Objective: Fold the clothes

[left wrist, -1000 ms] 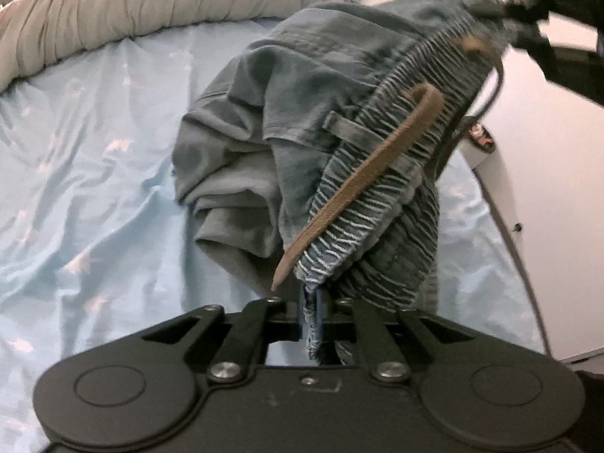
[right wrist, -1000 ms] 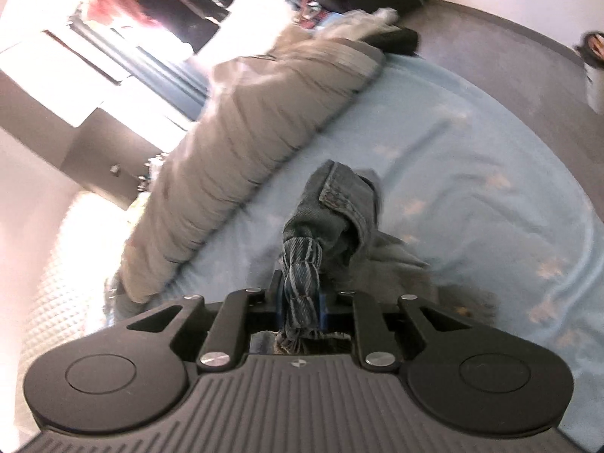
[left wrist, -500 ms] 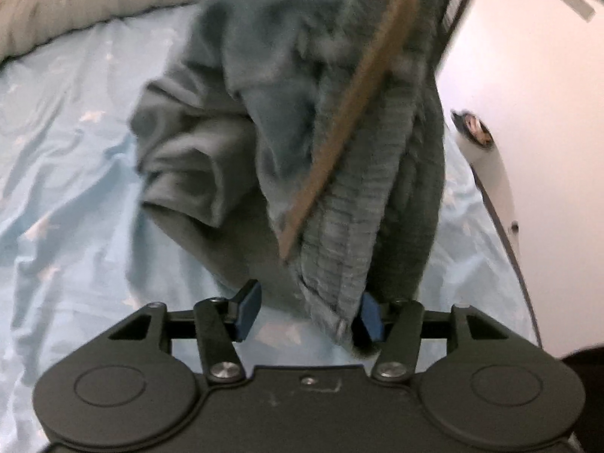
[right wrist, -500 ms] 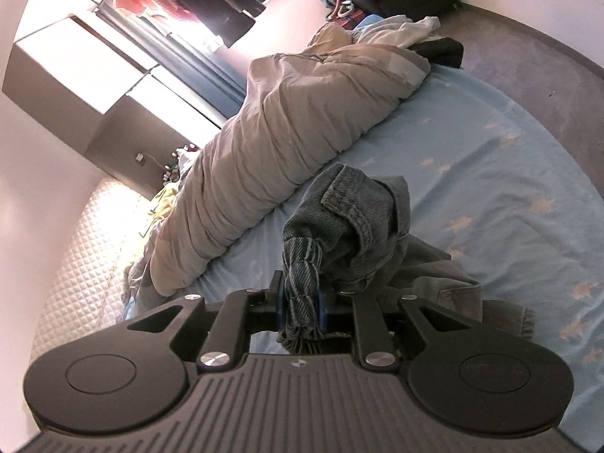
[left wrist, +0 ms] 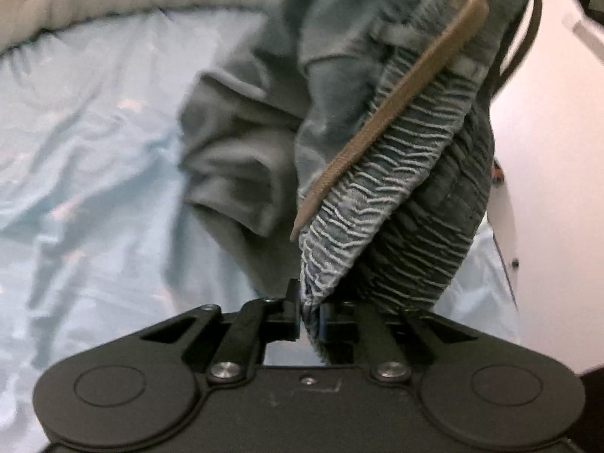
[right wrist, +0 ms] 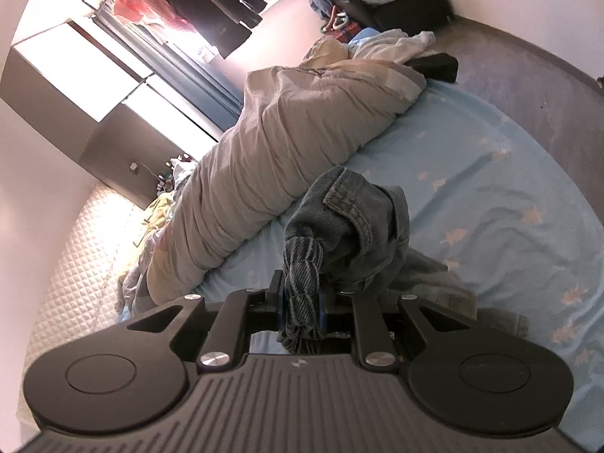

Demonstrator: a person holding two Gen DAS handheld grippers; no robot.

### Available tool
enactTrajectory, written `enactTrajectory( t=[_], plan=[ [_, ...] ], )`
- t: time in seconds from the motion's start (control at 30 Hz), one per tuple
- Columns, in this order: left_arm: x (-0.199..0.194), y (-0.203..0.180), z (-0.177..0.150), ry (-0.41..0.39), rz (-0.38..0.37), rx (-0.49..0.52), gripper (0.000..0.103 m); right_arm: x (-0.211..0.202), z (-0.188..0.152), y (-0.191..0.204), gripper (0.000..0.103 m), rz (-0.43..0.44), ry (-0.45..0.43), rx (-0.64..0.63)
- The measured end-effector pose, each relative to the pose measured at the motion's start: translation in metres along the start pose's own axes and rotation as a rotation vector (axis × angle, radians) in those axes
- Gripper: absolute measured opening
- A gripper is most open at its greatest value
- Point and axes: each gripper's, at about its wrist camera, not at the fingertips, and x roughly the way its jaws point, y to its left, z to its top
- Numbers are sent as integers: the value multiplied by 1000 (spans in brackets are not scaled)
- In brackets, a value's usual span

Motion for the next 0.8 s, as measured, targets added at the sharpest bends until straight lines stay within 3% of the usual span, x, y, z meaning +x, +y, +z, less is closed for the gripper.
enactTrajectory(
  t=[0.2, 0.33, 0.6, 0.8],
  plan=[
    [-69, 48, 12, -121, 4, -106, 7, 20, 4, 39, 17, 29, -13, -54],
    [-114, 85, 21, -203, 2, -155, 7, 41, 3, 87, 17, 43, -17, -126],
    [-220, 177, 42, -383, -73, -255, 7, 101, -10, 226, 17, 27, -23, -342],
    [-275, 267, 52, -451, -75, -336, 6, 177, -47, 337, 17, 10, 9, -555]
  ],
)
